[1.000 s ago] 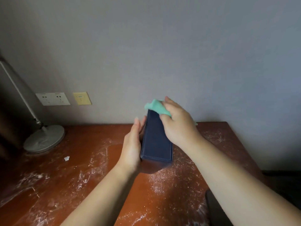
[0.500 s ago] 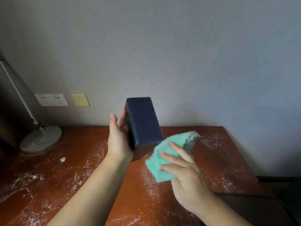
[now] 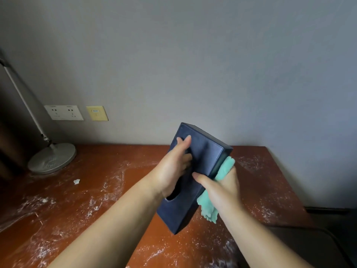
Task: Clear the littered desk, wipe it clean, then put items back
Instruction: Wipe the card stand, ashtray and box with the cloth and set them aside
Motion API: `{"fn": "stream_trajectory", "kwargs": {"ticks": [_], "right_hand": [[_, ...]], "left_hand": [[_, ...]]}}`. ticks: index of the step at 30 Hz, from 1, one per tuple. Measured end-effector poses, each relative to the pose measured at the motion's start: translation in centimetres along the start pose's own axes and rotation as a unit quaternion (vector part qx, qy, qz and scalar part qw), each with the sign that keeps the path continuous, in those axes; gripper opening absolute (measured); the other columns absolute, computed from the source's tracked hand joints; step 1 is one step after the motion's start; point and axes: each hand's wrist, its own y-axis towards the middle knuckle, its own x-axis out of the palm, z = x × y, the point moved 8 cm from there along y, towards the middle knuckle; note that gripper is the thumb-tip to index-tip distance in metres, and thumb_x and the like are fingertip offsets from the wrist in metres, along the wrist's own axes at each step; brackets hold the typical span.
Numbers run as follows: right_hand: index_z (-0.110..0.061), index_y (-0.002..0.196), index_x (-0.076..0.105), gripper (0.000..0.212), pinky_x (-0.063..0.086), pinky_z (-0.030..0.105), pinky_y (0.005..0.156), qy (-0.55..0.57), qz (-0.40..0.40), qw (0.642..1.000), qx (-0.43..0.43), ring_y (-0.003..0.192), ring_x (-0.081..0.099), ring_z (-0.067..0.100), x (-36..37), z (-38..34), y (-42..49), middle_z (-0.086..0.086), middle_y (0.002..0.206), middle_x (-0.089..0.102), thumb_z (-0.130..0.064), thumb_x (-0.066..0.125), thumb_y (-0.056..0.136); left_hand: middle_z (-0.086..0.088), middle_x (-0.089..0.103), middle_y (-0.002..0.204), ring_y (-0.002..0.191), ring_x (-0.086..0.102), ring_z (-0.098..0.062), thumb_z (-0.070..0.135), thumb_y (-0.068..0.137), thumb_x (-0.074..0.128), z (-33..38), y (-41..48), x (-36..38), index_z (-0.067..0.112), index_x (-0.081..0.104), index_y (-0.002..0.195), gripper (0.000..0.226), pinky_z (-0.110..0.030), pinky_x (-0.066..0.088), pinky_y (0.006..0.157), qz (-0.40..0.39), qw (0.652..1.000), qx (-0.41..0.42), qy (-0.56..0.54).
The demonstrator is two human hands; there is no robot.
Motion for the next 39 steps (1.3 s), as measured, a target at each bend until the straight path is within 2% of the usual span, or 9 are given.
{"fn": "stream_trajectory", "kwargs": {"ticks": [4, 8, 10, 12, 18, 25, 31, 36, 39], "right_hand": [[-0.015, 0.097, 0.062, 0.057, 0.057, 0.04, 0.073, 0.082, 0.039, 0.994, 0.06, 0.078, 0.069, 0.022, -1.2, 1.7, 0.5, 0.002, 0.087, 0.071, -0.039, 0.084, 0.049], [-0.016, 0.098, 0.062, 0.033, 0.055, 0.041, 0.078, 0.244, 0.038, 0.952, 0.181, 0.083, 0.069, 0.027, -2.1, 4.3, 0.7, 0.004, 0.091, 0.07, -0.025, 0.078, 0.071], [-0.016, 0.103, 0.061, 0.046, 0.054, 0.048, 0.082, 0.309, -0.006, 0.922, 0.233, 0.087, 0.069, 0.03, -1.0, 5.4, 0.6, 0.008, 0.098, 0.07, -0.034, 0.081, 0.066], [-0.018, 0.112, 0.059, 0.069, 0.051, 0.054, 0.087, 0.344, -0.064, 0.897, 0.268, 0.092, 0.069, 0.034, 0.7, 5.8, 0.1, 0.011, 0.107, 0.069, -0.043, 0.085, 0.053], [-0.015, 0.115, 0.061, 0.062, 0.054, 0.048, 0.08, 0.353, -0.138, 0.886, 0.269, 0.097, 0.068, 0.033, 2.8, 6.9, 0.0, 0.012, 0.11, 0.069, -0.037, 0.079, 0.06], [0.002, 0.09, 0.058, 0.04, 0.055, 0.033, 0.054, 0.276, -0.198, 0.874, 0.347, 0.07, 0.066, 0.03, 2.8, 7.3, -1.4, 0.019, 0.088, 0.061, -0.008, 0.082, 0.059], [-0.008, 0.095, 0.06, 0.018, 0.05, 0.033, 0.066, 0.122, 0.182, 0.974, 0.057, 0.079, 0.061, 0.026, -4.7, -1.0, 3.7, 0.012, 0.096, 0.065, 0.006, 0.057, 0.083], [-0.014, 0.095, 0.061, 0.014, 0.046, 0.035, 0.076, -0.118, 0.082, 0.975, -0.169, 0.089, 0.059, 0.029, 1.4, -10.2, 4.8, 0.007, 0.089, 0.062, -0.008, 0.051, 0.088], [-0.013, 0.117, 0.062, 0.029, 0.034, 0.046, 0.103, -0.302, 0.022, 0.919, -0.252, 0.13, 0.041, 0.033, 7.0, -10.5, 3.3, 0.012, 0.132, 0.055, -0.018, 0.048, 0.093]], "left_hand": [[-0.012, 0.069, 0.109, 0.1, 0.067, -0.019, 0.033, 0.078, 0.065, 2.2, -0.8, -3.1, 0.019, 0.046, 0.133, 0.059, -0.029, 0.05, 0.086, 0.01, 0.998, 0.058, 0.017], [-0.005, 0.052, 0.135, 0.122, 0.05, -0.018, 0.037, 0.08, 0.066, -1.6, -3.9, -11.3, 0.018, 0.045, 0.136, 0.063, -0.038, 0.04, 0.103, 0.33, 0.939, 0.094, -0.002], [-0.007, 0.038, 0.148, 0.133, 0.038, -0.03, 0.058, 0.064, 0.069, -7.5, -4.1, -10.0, 0.028, 0.034, 0.143, 0.091, -0.053, 0.032, 0.106, 0.277, 0.954, -0.037, -0.106], [-0.011, 0.056, 0.133, 0.117, 0.056, -0.035, 0.065, 0.06, 0.063, -9.9, -3.8, -6.6, 0.025, 0.047, 0.134, 0.086, -0.053, 0.044, 0.092, 0.15, 0.949, -0.11, -0.256], [-0.014, 0.069, 0.109, 0.094, 0.067, -0.033, 0.037, 0.063, 0.075, -8.7, -2.9, -8.5, 0.014, 0.056, 0.122, 0.066, -0.049, 0.051, 0.086, 0.181, 0.94, -0.01, -0.289], [-0.007, 0.073, 0.084, 0.067, 0.07, -0.023, 0.024, 0.089, 0.044, -7.9, -3.3, -12.3, 0.015, 0.057, 0.107, 0.024, -0.036, 0.057, 0.054, 0.196, 0.911, 0.05, -0.36], [-0.002, 0.073, 0.088, 0.07, 0.071, -0.018, 0.037, 0.091, 0.044, -6.2, -4.1, -14.9, 0.021, 0.059, 0.106, 0.026, -0.033, 0.057, 0.053, 0.204, 0.911, 0.106, -0.343], [-0.01, 0.07, 0.098, 0.078, 0.068, -0.025, 0.039, 0.053, 0.077, -6.2, -3.5, -14.2, 0.014, 0.059, 0.106, 0.062, -0.038, 0.056, 0.063, 0.186, 0.939, 0.094, -0.273], [-0.017, 0.064, 0.113, 0.094, 0.063, -0.034, 0.043, 0.048, 0.074, -6.2, -3.3, -14.4, 0.009, 0.053, 0.119, 0.082, -0.049, 0.052, 0.078, 0.216, 0.936, 0.084, -0.264]]}}
